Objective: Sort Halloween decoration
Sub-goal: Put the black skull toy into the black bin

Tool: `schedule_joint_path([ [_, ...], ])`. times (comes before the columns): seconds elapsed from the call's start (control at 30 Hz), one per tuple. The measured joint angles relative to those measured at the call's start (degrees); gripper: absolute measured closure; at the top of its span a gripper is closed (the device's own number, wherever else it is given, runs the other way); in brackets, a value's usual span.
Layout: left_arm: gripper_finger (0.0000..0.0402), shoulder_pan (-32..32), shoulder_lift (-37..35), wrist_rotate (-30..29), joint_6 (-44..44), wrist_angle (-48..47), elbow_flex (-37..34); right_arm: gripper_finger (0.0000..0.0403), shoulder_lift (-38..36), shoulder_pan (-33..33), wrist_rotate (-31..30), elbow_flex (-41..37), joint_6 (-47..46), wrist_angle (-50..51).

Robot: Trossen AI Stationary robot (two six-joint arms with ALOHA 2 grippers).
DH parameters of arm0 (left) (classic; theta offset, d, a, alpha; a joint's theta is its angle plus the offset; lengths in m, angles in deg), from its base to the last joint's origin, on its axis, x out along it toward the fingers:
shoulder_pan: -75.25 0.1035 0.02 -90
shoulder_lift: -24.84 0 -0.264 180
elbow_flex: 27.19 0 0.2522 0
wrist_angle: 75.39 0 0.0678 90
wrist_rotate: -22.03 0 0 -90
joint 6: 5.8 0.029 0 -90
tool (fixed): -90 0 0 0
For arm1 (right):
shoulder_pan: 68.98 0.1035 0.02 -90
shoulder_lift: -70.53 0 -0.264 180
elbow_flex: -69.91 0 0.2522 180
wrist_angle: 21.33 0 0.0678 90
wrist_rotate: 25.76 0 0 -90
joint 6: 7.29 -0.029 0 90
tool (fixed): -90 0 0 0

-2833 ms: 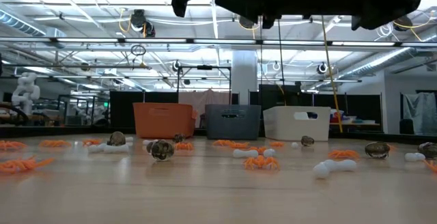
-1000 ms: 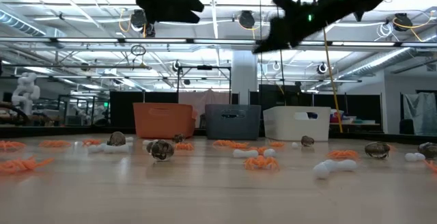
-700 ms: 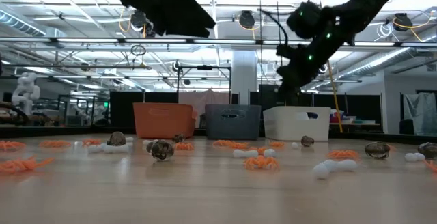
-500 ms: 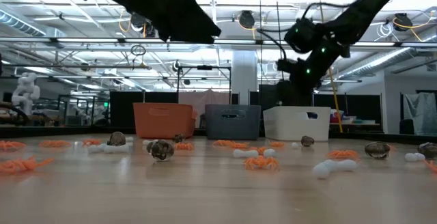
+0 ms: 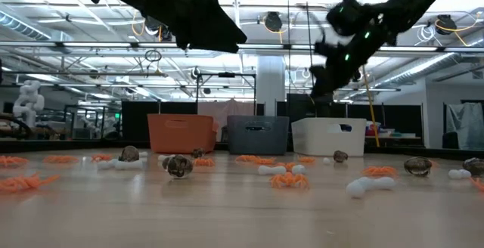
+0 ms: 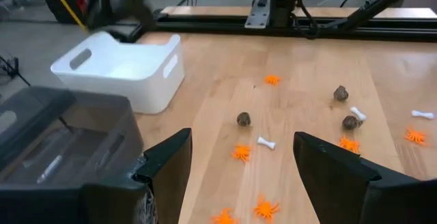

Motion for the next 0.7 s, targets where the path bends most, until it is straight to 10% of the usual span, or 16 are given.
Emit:
schedule_joint_path([
  [0.27,0.0146,0.0,0.0,-0.7,-1.3,-1.2,0.0,0.0262,-14.8,12.0,11.6,-1.7,-1.8,4.2],
  [0.7,0.0146,0.0,0.0,-3.8,-10.6,-16.2,0.0,0.0263,-17.5,35.9,11.7,-16.7,-3.1,-12.0],
])
